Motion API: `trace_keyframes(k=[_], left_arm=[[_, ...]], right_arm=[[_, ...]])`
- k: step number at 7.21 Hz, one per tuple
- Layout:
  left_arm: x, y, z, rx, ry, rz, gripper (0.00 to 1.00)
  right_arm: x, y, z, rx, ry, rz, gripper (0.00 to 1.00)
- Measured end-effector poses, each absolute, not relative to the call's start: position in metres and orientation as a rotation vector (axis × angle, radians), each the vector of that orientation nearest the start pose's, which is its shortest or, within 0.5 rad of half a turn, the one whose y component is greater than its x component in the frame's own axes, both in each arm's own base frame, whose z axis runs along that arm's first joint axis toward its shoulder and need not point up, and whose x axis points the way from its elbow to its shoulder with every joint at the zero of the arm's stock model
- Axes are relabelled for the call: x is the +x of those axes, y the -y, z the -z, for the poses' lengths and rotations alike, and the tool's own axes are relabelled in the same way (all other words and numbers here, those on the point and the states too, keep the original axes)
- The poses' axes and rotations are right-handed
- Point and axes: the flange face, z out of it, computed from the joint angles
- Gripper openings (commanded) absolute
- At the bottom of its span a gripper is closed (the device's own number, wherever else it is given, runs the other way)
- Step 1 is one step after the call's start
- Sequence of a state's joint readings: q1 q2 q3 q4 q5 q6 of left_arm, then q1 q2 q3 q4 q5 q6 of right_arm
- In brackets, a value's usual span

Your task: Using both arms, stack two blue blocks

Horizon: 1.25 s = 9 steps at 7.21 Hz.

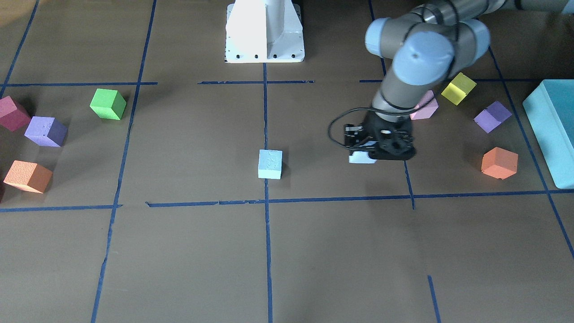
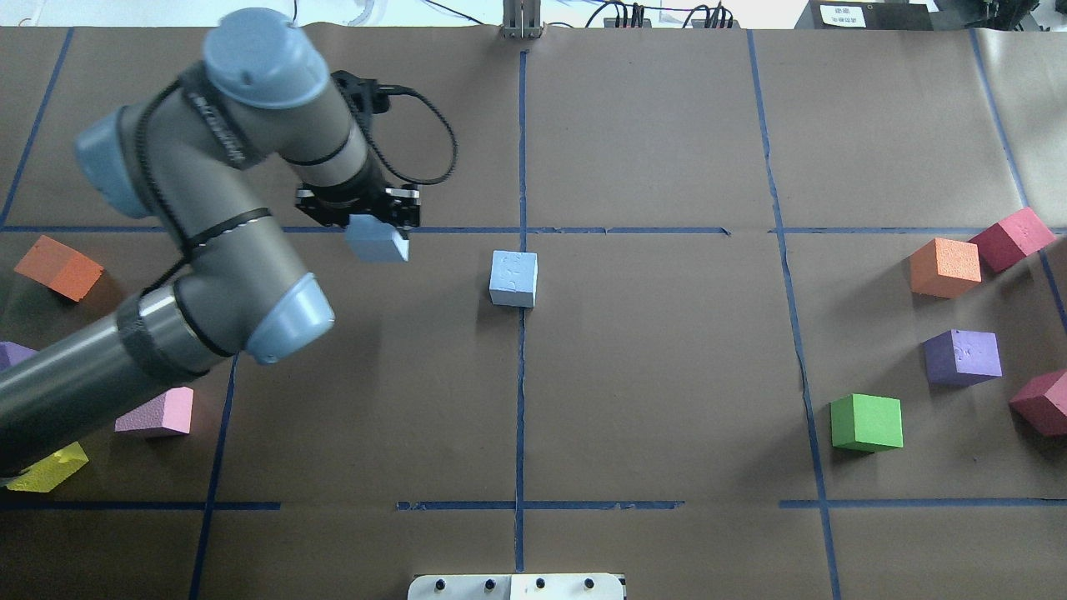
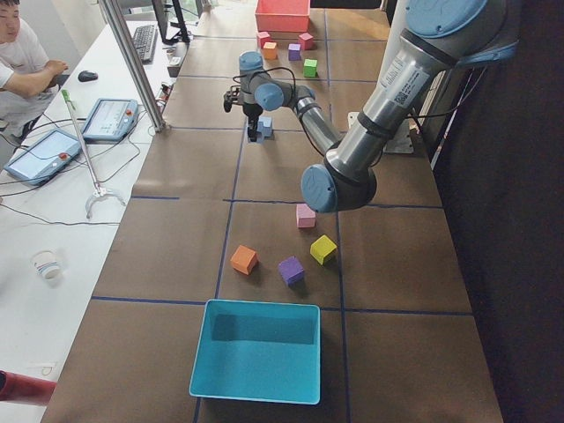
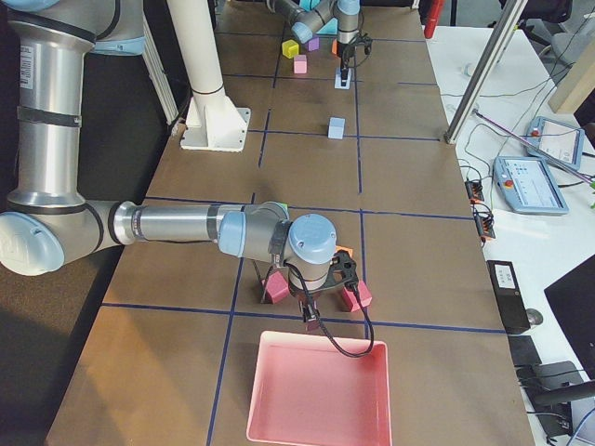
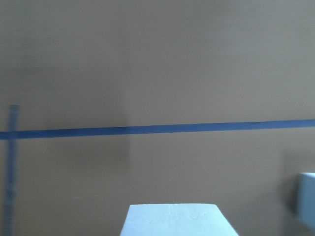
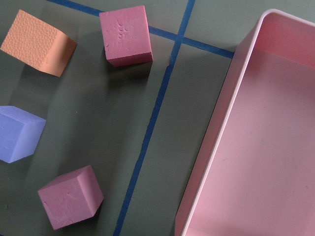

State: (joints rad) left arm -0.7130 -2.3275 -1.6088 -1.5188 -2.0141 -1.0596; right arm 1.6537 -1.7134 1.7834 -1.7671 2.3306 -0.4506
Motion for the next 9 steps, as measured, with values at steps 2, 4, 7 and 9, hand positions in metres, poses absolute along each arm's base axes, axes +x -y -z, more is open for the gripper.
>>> trace_keyframes(k=[2, 4, 7, 9], left_arm=[[0.552, 0.507, -0.134, 0.096, -0.825, 0.032, 0.05], [0.588, 0.491, -0.128, 0.126, -0.825, 0.001, 0.05], [0.595, 0.495, -0.133, 0.156, -0.811, -0.059, 0.04], [0.587, 0.507, -0.137, 0.16, -0.804, -0.046, 0.25]], right_arm=[[0.099, 0.414, -0.64, 0.083, 0.767, 0.3, 1.0], [0.099, 0.414, -0.64, 0.084, 0.768, 0.299, 1.0], [0.099, 0.414, -0.638, 0.088, 0.773, 0.299, 1.0], [0.099, 0.415, -0.637, 0.09, 0.773, 0.3, 1.0]])
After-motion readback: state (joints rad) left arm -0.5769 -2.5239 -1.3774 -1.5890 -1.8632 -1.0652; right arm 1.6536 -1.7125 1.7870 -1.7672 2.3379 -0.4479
